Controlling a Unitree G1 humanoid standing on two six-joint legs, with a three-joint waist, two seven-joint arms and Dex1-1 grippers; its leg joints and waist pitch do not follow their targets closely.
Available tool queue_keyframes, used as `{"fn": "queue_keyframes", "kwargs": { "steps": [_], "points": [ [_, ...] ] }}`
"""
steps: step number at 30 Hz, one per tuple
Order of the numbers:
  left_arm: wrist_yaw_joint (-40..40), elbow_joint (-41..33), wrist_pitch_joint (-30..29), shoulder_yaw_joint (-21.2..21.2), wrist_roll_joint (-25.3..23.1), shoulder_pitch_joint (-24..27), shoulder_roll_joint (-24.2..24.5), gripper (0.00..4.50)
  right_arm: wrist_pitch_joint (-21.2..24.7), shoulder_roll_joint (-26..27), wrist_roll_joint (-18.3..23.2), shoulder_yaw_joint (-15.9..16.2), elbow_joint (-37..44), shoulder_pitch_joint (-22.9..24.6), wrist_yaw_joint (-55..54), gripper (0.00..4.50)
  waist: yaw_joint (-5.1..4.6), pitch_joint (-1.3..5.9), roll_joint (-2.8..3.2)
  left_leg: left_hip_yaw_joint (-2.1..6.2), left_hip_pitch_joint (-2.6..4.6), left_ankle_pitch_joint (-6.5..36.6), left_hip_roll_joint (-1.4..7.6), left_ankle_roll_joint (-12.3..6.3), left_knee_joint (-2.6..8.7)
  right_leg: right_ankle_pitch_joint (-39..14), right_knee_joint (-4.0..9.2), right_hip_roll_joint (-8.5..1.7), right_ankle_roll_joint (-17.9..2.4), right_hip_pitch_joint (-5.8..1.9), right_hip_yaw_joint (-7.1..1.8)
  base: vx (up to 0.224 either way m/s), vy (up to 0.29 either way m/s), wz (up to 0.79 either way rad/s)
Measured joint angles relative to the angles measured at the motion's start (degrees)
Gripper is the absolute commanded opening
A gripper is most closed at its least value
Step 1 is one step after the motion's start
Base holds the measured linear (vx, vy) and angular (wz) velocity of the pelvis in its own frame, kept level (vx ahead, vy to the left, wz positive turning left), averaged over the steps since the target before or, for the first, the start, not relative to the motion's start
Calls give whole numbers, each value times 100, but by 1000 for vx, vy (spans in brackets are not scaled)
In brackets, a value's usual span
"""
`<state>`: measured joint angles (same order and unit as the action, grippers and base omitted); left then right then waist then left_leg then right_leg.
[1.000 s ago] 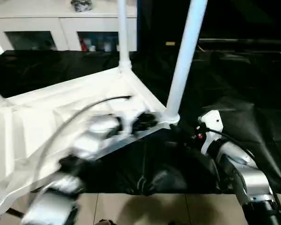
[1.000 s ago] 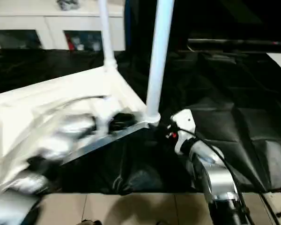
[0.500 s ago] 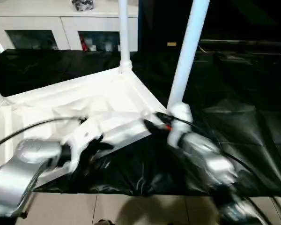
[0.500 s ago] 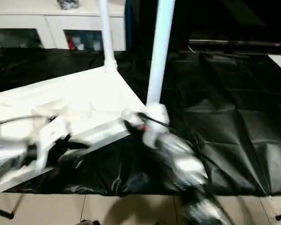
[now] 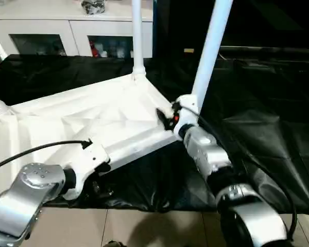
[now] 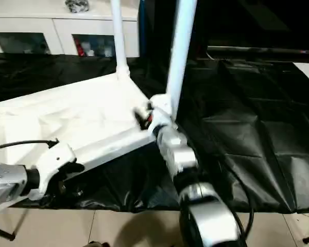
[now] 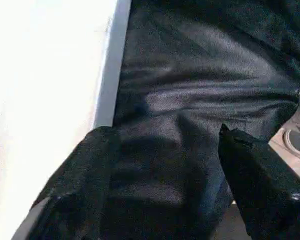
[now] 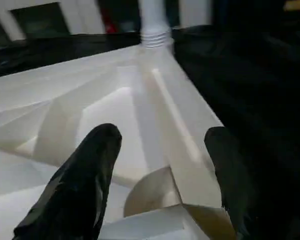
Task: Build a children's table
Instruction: Rotate leg to tighten
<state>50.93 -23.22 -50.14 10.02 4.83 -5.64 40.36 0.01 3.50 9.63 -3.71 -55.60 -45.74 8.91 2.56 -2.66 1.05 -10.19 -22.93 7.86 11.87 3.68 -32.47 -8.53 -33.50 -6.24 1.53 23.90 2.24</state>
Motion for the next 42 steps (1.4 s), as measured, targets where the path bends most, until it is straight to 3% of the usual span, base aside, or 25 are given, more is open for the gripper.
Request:
{"fn": "queue_keyframes", "kwargs": {
  "steps": [6,12,19,24,28,34,42],
  "points": [
    [-131,319,282,168,-37,-182,-31,445,-261,-160,103,-297,-600,-305,-432,312,115,-1,1,9,-4,0,-2,0,-15,-1,-44,-2,2,-1,-2,0,0,0],
    [-406,843,560,343,-267,-506,-206,445,-462,-667,128,-593,-1021,-449,-658,312,238,-6,10,14,-13,0,-5,0,-21,-3,-54,-4,4,-7,-1,0,0,0],
    [-931,1624,1015,397,-492,-980,-608,445,-691,-1137,120,-725,-1233,-557,-796,312,194,-8,13,23,-19,0,-8,0,-22,-3,-55,-3,4,-1,9,0,0,0],
    [-1155,1926,1382,394,-518,-1050,-743,445,-774,-1513,118,-856,-1287,-558,-824,312,191,-16,32,24,-26,0,-13,0,-28,-3,-52,-5,4,-3,10,0,0,0],
    [-1313,1865,1779,136,-434,-685,-936,445,-923,-1840,88,-934,-1303,-523,-764,312,156,-10,66,26,-31,0,-12,-1,-53,-3,-52,-6,4,-5,16,0,0,0],
    [-1343,1270,2089,-510,48,291,-994,445,-1147,-1888,123,-910,-960,-37,76,312,-61,-4,77,34,-31,0,-7,-1,-74,-2,-57,-1,3,0,24,0,0,0],
    [-803,646,2526,-1699,1074,1490,-1018,445,-1023,-1803,345,-685,505,1188,1193,312,-77,0,72,29,-28,1,3,0,-66,-10,-53,19,16,13,16,0,0,0]
  ]
}}
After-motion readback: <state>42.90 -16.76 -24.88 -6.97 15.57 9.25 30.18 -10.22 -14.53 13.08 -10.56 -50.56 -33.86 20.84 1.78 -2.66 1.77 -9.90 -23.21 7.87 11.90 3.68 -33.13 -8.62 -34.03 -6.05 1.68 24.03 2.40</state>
